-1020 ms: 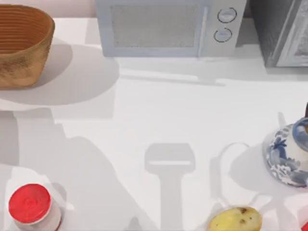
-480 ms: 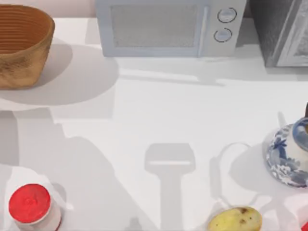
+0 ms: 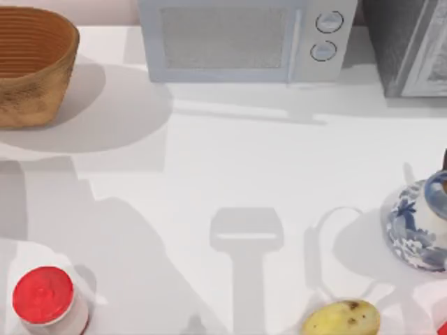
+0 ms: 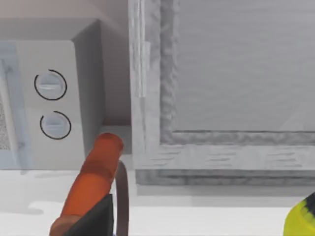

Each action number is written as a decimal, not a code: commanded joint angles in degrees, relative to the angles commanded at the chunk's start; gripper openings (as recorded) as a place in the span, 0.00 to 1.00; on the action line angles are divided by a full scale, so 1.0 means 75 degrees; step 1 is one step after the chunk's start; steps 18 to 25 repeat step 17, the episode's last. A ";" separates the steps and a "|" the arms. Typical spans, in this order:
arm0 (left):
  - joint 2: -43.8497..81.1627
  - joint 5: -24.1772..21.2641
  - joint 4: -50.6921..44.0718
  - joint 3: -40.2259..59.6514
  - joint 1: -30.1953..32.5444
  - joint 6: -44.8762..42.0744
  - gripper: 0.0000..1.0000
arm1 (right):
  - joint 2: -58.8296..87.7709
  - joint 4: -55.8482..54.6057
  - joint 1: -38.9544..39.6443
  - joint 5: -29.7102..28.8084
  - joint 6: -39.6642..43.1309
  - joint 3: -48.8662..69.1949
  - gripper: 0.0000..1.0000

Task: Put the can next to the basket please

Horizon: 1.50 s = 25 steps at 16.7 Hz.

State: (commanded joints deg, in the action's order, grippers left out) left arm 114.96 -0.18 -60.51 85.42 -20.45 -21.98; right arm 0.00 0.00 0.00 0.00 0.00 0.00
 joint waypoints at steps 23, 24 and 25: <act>-0.0241 0.0002 -0.1132 0.0894 0.0017 0.0012 1.00 | 0.0000 0.0000 0.0000 0.0000 0.0000 0.0000 1.00; -0.0241 0.0002 -0.1132 0.0894 0.0017 0.0012 1.00 | 0.0000 0.0000 0.0000 0.0000 0.0000 0.0000 1.00; -0.0241 0.0002 -0.1132 0.0894 0.0017 0.0012 1.00 | 0.0000 0.0000 0.0000 0.0000 0.0000 0.0000 1.00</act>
